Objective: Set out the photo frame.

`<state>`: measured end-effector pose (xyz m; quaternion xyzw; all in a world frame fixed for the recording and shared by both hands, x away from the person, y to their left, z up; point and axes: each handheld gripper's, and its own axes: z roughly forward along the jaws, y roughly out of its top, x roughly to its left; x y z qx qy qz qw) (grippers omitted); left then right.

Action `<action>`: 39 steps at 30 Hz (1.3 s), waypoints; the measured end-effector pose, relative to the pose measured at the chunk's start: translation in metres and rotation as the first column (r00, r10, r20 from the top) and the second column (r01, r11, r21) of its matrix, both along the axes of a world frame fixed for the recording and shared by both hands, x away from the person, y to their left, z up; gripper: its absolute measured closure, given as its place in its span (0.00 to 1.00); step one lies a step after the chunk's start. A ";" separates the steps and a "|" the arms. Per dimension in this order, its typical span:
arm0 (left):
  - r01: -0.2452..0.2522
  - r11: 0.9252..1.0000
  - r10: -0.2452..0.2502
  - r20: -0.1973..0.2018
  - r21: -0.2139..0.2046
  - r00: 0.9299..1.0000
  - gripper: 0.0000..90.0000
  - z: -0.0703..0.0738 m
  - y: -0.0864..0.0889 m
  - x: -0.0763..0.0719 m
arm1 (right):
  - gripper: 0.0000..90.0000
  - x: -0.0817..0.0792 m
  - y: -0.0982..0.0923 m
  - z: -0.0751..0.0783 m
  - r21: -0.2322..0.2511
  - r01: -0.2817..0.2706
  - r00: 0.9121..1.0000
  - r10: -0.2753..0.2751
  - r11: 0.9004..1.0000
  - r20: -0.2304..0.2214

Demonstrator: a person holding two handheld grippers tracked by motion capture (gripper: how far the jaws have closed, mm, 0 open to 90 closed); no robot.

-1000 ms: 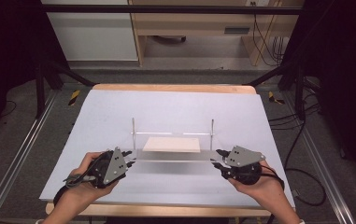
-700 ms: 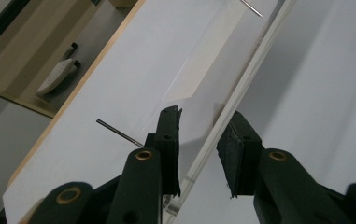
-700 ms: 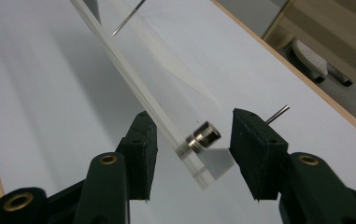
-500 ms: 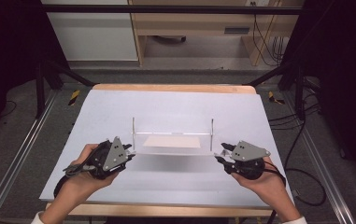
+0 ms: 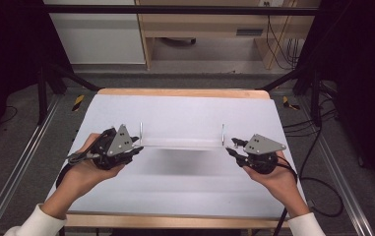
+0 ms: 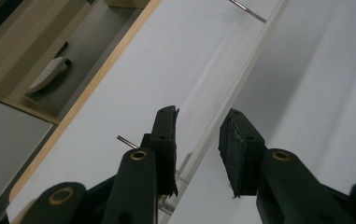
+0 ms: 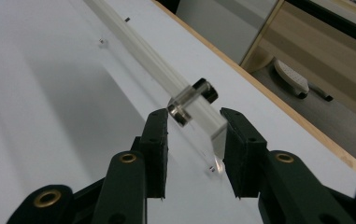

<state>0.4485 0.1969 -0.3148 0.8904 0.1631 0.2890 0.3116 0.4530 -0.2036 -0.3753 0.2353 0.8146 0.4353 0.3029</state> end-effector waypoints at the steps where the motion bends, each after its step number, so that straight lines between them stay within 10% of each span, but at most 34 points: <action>1: 0.003 1.000 -0.003 -0.001 0.004 1.000 0.74 0.002 0.000 0.003 | 0.71 0.002 0.000 0.001 0.004 0.004 1.000 -0.004 1.000 0.002; 29: 0.013 0.997 -0.014 0.012 0.069 1.000 0.69 0.037 -0.006 0.069 | 0.71 0.055 -0.002 0.026 0.076 0.053 0.998 -0.051 0.996 -0.037; 34: 0.011 1.000 -0.013 0.075 0.028 0.997 0.55 0.044 -0.003 0.073 | 0.71 0.062 -0.002 0.029 0.087 0.061 0.997 -0.057 0.994 -0.050; 39: -0.009 0.987 0.028 0.116 -0.162 0.993 0.32 0.055 0.005 0.065 | 0.70 0.069 -0.002 0.030 0.103 0.072 0.996 -0.065 0.992 -0.062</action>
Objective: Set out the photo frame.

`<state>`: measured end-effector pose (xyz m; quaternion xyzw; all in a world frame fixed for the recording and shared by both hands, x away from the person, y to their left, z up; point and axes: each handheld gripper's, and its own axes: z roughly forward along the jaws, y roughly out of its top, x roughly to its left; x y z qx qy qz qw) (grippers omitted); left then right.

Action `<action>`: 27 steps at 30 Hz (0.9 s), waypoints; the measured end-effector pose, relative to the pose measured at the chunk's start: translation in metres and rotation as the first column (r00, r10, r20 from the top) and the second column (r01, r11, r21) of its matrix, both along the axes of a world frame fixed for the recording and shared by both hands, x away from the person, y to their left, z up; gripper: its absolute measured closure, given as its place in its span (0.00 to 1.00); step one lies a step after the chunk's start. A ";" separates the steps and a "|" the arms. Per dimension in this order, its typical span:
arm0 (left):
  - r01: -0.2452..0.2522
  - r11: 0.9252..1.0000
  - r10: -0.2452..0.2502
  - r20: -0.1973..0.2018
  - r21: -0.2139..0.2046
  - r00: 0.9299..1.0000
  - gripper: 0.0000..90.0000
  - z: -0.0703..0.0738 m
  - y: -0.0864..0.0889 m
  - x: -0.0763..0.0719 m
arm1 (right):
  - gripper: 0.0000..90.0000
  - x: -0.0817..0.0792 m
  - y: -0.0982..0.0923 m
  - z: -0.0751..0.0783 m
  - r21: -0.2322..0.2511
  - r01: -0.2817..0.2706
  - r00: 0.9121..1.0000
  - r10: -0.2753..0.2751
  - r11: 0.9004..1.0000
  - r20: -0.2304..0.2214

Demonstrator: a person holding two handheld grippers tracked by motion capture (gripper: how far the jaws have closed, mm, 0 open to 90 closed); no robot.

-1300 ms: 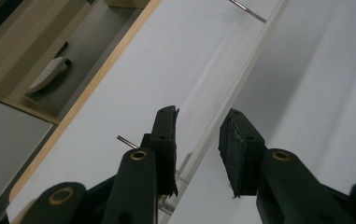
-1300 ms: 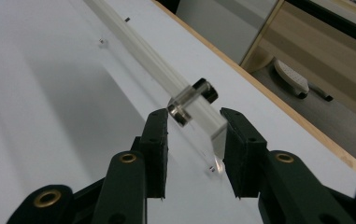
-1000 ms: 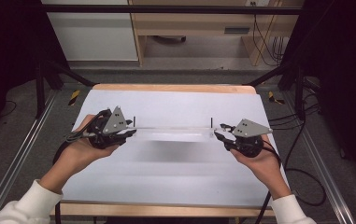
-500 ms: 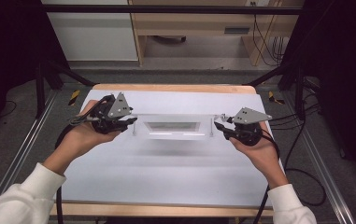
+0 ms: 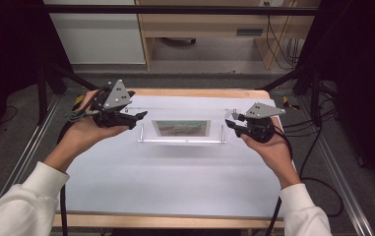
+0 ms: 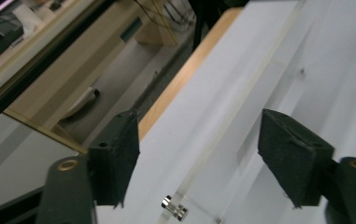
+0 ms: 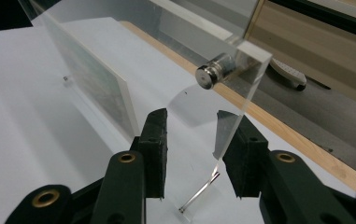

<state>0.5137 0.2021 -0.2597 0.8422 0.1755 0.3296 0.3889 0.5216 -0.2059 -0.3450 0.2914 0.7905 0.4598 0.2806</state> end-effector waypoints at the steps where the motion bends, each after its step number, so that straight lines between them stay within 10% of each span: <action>1: -0.006 0.999 0.006 0.006 -0.032 1.000 0.29 0.000 0.002 -0.002 | 0.70 0.002 0.000 0.000 0.005 0.002 1.000 -0.002 1.000 0.000; 8: -0.110 0.974 0.098 -0.068 -0.201 0.993 0.14 -0.013 0.026 -0.016 | 0.69 0.010 0.000 0.002 0.016 0.017 1.000 -0.017 1.000 -0.009; 18: -0.216 0.946 0.188 -0.131 -0.243 0.973 0.12 -0.060 0.060 -0.038 | 0.69 0.021 -0.001 0.002 0.049 0.035 0.999 -0.034 0.998 -0.024; 27: -0.286 0.921 0.224 -0.243 -0.263 0.944 0.11 -0.135 0.072 -0.039 | 0.68 0.025 -0.001 0.001 0.062 0.045 0.999 -0.044 0.997 -0.021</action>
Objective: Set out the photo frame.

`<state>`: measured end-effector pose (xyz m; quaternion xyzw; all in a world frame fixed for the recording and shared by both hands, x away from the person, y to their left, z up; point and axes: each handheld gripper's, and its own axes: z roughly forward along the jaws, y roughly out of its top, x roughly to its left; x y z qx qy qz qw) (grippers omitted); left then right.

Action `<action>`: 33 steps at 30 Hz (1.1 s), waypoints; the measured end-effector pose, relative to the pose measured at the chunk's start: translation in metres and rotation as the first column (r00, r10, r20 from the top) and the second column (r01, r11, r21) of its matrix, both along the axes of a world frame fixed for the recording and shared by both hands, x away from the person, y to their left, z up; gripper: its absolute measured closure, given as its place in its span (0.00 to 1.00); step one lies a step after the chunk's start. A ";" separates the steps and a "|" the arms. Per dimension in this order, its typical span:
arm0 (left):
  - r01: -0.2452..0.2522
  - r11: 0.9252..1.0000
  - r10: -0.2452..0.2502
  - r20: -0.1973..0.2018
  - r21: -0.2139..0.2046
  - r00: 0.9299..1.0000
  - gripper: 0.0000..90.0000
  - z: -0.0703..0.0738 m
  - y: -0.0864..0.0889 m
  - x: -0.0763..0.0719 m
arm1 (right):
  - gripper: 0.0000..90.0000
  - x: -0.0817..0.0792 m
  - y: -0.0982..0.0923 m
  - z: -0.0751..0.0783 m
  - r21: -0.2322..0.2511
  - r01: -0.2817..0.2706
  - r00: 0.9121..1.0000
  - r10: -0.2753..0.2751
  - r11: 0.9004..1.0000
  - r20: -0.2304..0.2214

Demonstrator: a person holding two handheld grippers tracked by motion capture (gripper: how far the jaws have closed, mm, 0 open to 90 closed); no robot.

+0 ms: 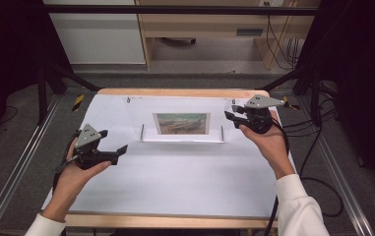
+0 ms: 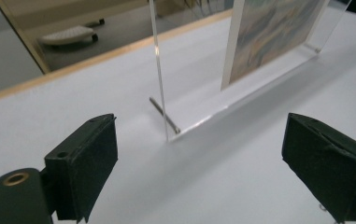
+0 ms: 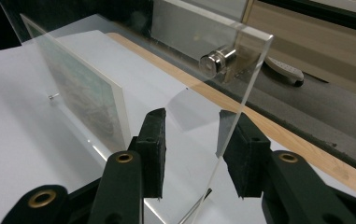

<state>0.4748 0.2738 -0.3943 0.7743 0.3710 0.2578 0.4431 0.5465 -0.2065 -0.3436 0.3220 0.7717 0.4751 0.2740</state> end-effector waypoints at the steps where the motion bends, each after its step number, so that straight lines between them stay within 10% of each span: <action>1: -0.007 1.000 0.007 -0.006 0.008 1.000 0.11 -0.007 0.001 -0.001 | 0.68 0.001 0.000 0.000 0.002 0.002 1.000 -0.002 1.000 0.000; 11: -0.049 0.997 0.052 -0.048 0.061 0.997 0.11 -0.040 0.018 -0.006 | 0.68 0.012 0.000 -0.003 0.053 0.030 0.999 -0.030 0.998 -0.015; 33: -0.052 0.999 0.053 -0.063 0.012 0.997 0.12 -0.045 0.031 -0.015 | 0.67 0.042 0.000 -0.007 0.120 0.071 0.996 -0.064 0.990 -0.061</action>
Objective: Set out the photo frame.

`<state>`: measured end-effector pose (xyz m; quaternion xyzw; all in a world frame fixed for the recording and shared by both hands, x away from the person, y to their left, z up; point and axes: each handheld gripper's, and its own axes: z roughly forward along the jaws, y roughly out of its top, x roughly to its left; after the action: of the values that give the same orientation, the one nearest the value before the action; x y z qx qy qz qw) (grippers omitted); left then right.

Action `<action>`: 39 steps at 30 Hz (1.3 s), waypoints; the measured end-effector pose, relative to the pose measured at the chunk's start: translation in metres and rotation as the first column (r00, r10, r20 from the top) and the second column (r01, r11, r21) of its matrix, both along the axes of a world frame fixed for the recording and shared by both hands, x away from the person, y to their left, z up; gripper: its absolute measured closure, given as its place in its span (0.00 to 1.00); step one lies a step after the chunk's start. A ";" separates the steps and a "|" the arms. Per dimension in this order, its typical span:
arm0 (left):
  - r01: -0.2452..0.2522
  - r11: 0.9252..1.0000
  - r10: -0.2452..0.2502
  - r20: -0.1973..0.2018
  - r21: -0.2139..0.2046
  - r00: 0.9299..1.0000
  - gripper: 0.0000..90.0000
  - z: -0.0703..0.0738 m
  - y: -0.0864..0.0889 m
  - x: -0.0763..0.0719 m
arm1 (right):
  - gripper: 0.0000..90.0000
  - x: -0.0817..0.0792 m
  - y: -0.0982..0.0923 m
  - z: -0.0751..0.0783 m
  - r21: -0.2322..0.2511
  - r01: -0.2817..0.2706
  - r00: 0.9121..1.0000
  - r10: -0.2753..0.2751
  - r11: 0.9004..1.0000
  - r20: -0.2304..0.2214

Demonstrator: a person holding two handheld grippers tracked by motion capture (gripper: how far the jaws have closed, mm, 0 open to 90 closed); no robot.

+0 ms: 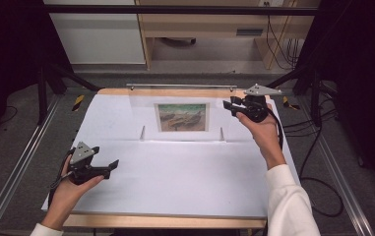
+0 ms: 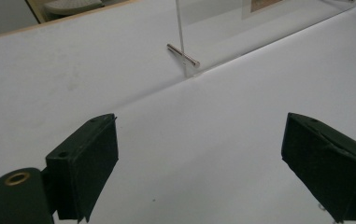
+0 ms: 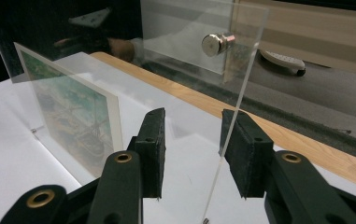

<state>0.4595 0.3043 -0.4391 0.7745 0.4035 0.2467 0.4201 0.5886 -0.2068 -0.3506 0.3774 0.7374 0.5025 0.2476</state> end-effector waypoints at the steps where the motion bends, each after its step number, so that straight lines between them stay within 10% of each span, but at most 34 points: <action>1: 0.000 1.000 0.000 0.004 0.011 1.000 0.12 -0.001 -0.001 0.000 | 0.67 0.002 0.000 0.000 0.000 0.001 1.000 -0.001 1.000 0.001; 12: 0.020 0.999 -0.021 0.011 0.026 1.000 0.12 0.000 -0.002 -0.003 | 0.64 0.008 0.001 -0.001 0.012 0.013 1.000 -0.013 1.000 -0.018; 18: 0.017 1.000 -0.017 0.010 0.017 1.000 0.12 -0.002 -0.004 -0.004 | 0.45 0.001 0.000 -0.002 0.005 0.039 0.999 -0.039 0.999 -0.014; 39: 0.026 0.998 -0.024 -0.035 0.052 0.999 0.08 -0.014 -0.020 -0.008 | 0.14 -0.095 -0.030 -0.046 -0.087 0.139 0.988 -0.143 0.987 -0.050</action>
<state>0.4519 0.2841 -0.4532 0.7944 0.3942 0.2387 0.3957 0.4938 -0.2372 -0.3968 0.4318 0.7357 0.4419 0.2774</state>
